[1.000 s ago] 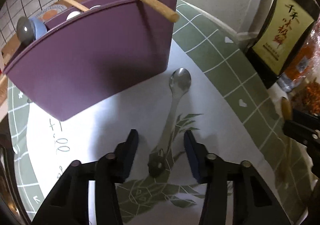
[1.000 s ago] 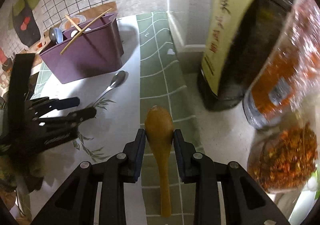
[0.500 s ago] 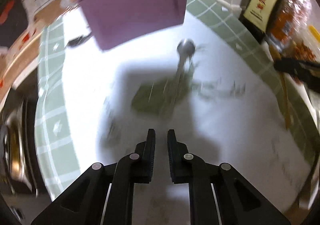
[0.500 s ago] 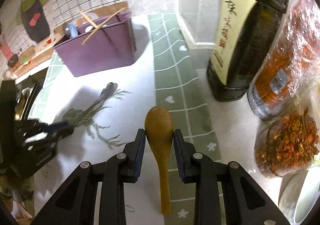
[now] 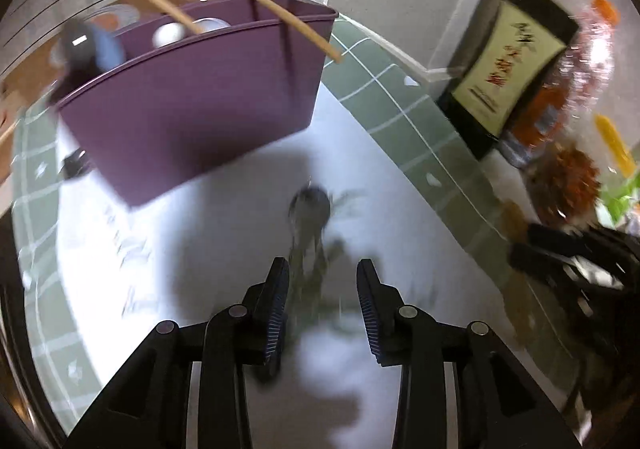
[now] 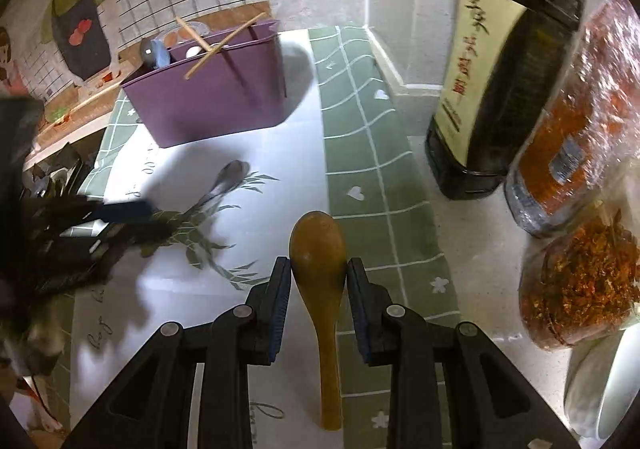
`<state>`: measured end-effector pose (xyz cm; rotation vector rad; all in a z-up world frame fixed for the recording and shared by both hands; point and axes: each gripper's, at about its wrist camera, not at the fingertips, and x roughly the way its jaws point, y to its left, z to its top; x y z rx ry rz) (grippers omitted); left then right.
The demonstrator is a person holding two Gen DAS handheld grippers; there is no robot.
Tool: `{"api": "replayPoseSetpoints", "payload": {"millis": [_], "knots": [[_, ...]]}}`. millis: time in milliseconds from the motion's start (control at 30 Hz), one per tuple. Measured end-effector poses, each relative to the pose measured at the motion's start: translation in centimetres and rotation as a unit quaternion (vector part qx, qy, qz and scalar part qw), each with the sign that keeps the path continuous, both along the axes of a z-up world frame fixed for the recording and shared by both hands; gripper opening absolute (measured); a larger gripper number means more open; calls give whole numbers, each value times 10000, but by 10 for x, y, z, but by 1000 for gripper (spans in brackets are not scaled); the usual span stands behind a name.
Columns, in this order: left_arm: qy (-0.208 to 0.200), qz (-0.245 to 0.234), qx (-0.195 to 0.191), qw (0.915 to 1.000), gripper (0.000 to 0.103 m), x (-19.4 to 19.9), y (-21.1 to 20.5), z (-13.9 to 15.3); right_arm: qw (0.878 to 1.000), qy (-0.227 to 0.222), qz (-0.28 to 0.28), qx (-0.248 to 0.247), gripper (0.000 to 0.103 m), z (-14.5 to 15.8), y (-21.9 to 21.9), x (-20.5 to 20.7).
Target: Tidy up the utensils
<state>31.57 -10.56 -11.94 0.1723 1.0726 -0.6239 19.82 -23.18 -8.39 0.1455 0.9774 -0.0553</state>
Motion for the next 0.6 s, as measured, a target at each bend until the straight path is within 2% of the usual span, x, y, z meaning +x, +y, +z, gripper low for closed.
{"api": "replayPoseSetpoints", "payload": {"millis": [133,267,300,367,467,600], "knots": [[29,-26,443,9990,37,28,-27,-17,9999,28,-141,78,26,-3,-13,-1],[-166,-33,752,9970,37,36,-44,-18,9997,80,-203,114,26,-8,-19,0],[-176,-13,758,9970,37,37,-45,-18,9996,99,-209,133,26,-9,-19,1],[-235,-12,737,9970,29,34,-47,-18,9996,121,-205,148,26,-11,-17,2],[-335,95,798,9962,29,23,-41,-16,9997,122,-145,144,26,-10,-11,3],[-261,376,440,9980,29,-1,-9,-2,9999,9,16,100,26,-1,0,2]]}}
